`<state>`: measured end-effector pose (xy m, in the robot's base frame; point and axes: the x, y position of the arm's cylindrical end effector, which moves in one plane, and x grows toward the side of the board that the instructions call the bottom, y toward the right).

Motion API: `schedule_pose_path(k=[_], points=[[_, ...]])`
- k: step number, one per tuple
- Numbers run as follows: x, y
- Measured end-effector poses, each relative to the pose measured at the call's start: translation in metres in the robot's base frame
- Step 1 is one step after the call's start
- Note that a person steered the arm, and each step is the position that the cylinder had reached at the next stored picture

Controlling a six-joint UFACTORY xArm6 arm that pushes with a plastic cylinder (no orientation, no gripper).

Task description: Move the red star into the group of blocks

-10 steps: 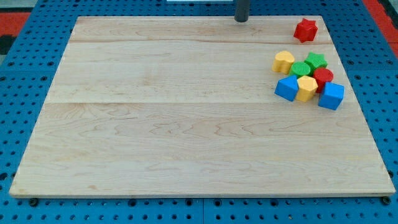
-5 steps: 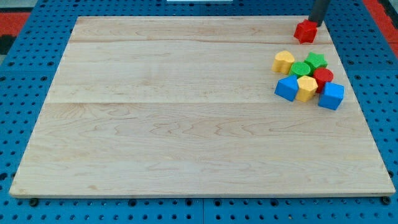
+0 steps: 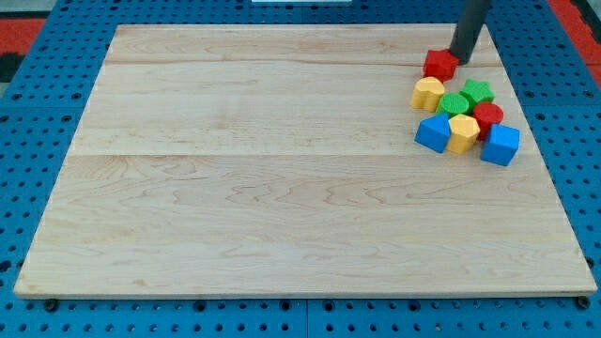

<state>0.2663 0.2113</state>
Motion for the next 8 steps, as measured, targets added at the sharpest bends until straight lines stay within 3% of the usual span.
schedule_pose_path(k=[5, 8], points=[[-0.007, -0.094], [0.006, -0.070]])
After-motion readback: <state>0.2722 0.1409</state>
